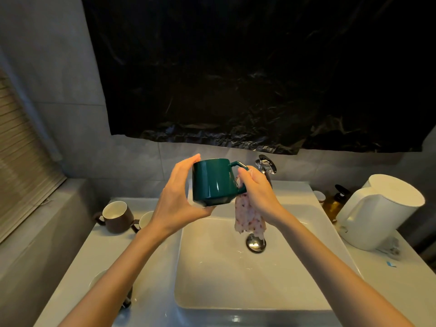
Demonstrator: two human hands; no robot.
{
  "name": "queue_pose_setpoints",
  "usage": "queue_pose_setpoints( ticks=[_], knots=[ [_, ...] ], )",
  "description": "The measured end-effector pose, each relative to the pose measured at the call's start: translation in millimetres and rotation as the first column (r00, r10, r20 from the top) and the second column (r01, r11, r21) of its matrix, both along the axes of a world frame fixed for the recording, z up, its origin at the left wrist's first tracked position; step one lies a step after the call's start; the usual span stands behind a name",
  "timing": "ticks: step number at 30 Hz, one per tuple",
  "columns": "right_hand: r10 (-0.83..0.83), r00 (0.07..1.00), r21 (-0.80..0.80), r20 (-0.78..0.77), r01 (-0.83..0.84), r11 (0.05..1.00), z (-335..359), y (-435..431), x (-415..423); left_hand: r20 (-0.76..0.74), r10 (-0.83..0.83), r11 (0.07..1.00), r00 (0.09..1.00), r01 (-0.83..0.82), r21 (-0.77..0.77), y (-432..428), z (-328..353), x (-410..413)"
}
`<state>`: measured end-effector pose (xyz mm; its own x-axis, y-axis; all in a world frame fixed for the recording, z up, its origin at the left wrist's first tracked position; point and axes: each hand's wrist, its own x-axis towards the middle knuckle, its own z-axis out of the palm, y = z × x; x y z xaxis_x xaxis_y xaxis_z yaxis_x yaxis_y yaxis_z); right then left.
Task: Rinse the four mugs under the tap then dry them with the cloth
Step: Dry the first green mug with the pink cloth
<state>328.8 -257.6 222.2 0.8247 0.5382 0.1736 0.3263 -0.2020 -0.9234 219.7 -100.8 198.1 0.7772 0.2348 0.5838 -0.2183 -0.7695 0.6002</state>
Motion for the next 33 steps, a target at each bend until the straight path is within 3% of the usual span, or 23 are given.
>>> queue_pose_setpoints(
  ticks=[4,8,10,13,16,20,23,26,33],
  knots=[
    [0.049,0.987,0.104,-0.155,-0.033,0.994,3.4,-0.2,1.9,-0.057,0.003,0.986,0.998,-0.012,-0.167,0.6,-2.4,0.1],
    [0.11,0.926,0.199,-0.362,-0.038,0.979,-0.6,0.1,2.3,-0.047,-0.051,0.979,0.998,0.04,-0.202,2.7,4.9,-0.3],
    [0.152,0.914,0.17,-0.376,-0.094,0.981,0.2,-3.4,0.5,-0.047,-0.094,0.976,0.994,0.083,-0.204,4.9,10.1,-1.4],
    [0.224,0.928,0.022,-0.298,-0.228,0.974,1.6,-11.2,-0.4,-0.031,-0.126,0.956,0.991,0.113,-0.271,4.3,12.4,-5.4],
    [0.154,0.974,-0.067,-0.168,-0.167,0.984,6.3,-17.5,5.8,-0.028,-0.128,0.935,0.991,0.111,-0.337,4.3,10.2,-8.1],
    [0.059,0.996,0.088,-0.071,-0.053,0.995,27.0,-9.3,5.0,-0.054,-0.14,0.932,0.989,0.113,-0.345,3.2,8.8,-8.4],
    [0.077,0.978,0.021,0.195,-0.083,0.996,26.5,5.6,5.0,-0.063,-0.156,0.933,0.986,0.126,-0.337,1.9,8.3,-7.1],
    [0.045,0.965,0.045,0.257,-0.059,0.997,18.0,14.7,1.0,-0.074,-0.172,0.941,0.982,0.142,-0.306,5.2,7.5,-7.9],
    [0.18,0.832,0.107,0.525,-0.275,0.955,-5.6,-6.1,-23.9,-0.053,-0.145,0.9,0.988,0.109,-0.421,13.3,6.3,-10.1]
  ],
)
